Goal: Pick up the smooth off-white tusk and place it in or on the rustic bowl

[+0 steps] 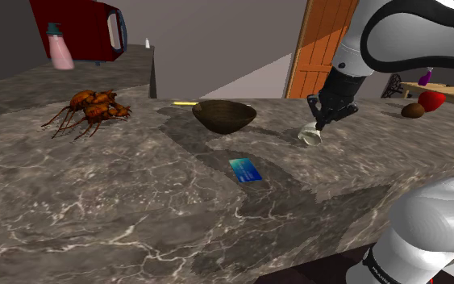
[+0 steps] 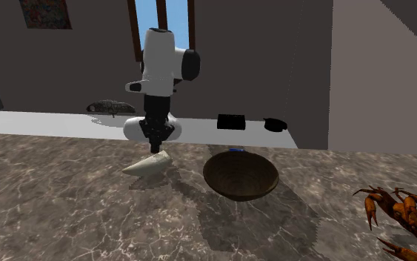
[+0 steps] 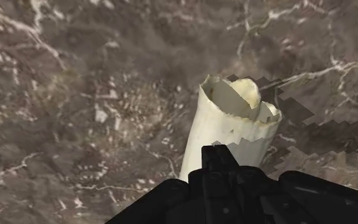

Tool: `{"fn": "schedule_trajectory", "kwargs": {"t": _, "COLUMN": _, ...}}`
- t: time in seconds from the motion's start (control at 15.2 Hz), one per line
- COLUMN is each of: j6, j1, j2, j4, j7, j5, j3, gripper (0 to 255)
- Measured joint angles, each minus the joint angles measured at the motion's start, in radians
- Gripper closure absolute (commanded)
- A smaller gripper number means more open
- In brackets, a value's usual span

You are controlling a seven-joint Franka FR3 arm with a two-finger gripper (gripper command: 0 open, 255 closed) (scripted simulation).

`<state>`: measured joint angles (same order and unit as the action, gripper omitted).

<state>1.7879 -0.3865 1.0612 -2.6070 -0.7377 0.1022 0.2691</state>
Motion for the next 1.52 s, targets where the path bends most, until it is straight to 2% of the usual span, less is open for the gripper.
{"fn": "schedule_trajectory", "kwargs": {"t": 0.13, "j6": 0.0, "j1": 0.0, "j2": 0.0, "j4": 0.0, "j7": 0.0, "j5": 0.0, "j3": 0.0, "gripper": 255}}
{"fn": "schedule_trajectory", "kwargs": {"t": 0.2, "j6": 0.0, "j1": 0.0, "j2": 0.0, "j4": 0.0, "j7": 0.0, "j5": 0.0, "j3": 0.0, "gripper": 0}}
{"fn": "schedule_trajectory", "kwargs": {"t": 0.26, "j6": 0.0, "j1": 0.0, "j2": 0.0, "j4": 0.0, "j7": 0.0, "j5": 0.0, "j3": 0.0, "gripper": 0}}
{"fn": "schedule_trajectory", "kwargs": {"t": 0.33, "j6": -0.026, "j1": -0.021, "j2": -0.054, "j4": 0.045, "j7": -0.017, "j5": 0.006, "j3": -0.003, "gripper": 0}}
{"fn": "schedule_trajectory", "kwargs": {"t": 0.46, "j6": -0.121, "j1": -0.089, "j2": -0.245, "j4": 0.19, "j7": -0.078, "j5": 0.027, "j3": -0.014, "gripper": 0}}
{"fn": "schedule_trajectory", "kwargs": {"t": 0.59, "j6": -0.167, "j1": -0.119, "j2": -0.346, "j4": 0.254, "j7": -0.116, "j5": 0.04, "j3": -0.019, "gripper": 0}}
{"fn": "schedule_trajectory", "kwargs": {"t": 1.06, "j6": -0.104, "j1": -0.123, "j2": -0.369, "j4": 0.184, "j7": -0.127, "j5": 0.054, "j3": -0.011, "gripper": 0}}
{"fn": "schedule_trajectory", "kwargs": {"t": 1.45, "j6": -0.096, "j1": -0.123, "j2": -0.366, "j4": 0.174, "j7": -0.125, "j5": 0.055, "j3": -0.011, "gripper": 0}}
{"fn": "schedule_trajectory", "kwargs": {"t": 1.52, "j6": -0.096, "j1": -0.123, "j2": -0.366, "j4": 0.174, "j7": -0.125, "j5": 0.055, "j3": -0.011, "gripper": 255}}
